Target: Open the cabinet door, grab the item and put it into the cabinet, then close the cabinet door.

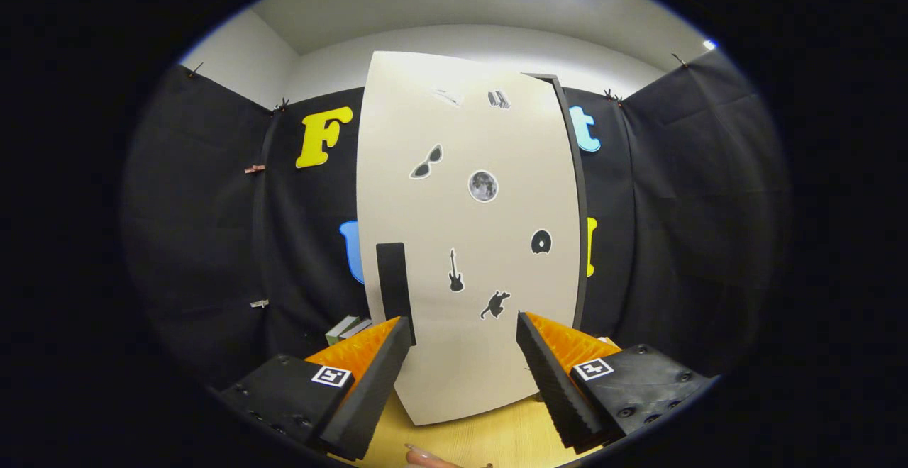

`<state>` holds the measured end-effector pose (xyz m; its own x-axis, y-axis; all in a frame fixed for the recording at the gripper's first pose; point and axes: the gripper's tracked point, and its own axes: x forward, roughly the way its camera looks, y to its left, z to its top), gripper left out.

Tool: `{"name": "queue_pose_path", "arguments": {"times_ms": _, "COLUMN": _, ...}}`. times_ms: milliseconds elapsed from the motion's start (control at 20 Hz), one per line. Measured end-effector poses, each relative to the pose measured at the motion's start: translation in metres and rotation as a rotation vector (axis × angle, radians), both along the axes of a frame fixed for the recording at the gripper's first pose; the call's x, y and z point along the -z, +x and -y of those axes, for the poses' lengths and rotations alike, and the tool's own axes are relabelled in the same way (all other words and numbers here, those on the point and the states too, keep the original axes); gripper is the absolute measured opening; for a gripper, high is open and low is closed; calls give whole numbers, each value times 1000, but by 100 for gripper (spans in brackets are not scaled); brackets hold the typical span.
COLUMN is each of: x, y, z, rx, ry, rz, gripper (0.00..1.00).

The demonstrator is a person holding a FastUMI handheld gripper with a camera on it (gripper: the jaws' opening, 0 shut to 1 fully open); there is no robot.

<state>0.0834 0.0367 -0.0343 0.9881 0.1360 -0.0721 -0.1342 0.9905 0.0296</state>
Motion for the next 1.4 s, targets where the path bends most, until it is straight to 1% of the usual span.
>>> {"name": "queue_pose_path", "arguments": {"times_ms": 350, "x": -10, "y": -10, "z": 0, "rx": -14, "ry": -17, "rz": 27, "gripper": 97}}
{"name": "queue_pose_path", "arguments": {"times_ms": 500, "x": -15, "y": -13, "z": 5, "rx": 1, "ry": -4, "rz": 32, "gripper": 98}}
{"name": "queue_pose_path", "arguments": {"times_ms": 700, "x": -17, "y": -13, "z": 6, "rx": 0, "ry": 22, "rz": 34, "gripper": 98}}
{"name": "queue_pose_path", "arguments": {"times_ms": 800, "x": -17, "y": -12, "z": 5, "rx": -9, "ry": 18, "rz": 34, "gripper": 98}}
{"name": "queue_pose_path", "arguments": {"times_ms": 950, "x": -17, "y": -10, "z": 8, "rx": 3, "ry": 19, "rz": 34, "gripper": 98}}
{"name": "queue_pose_path", "arguments": {"times_ms": 1400, "x": -22, "y": -10, "z": 6, "rx": -4, "ry": 8, "rz": 60, "gripper": 98}}
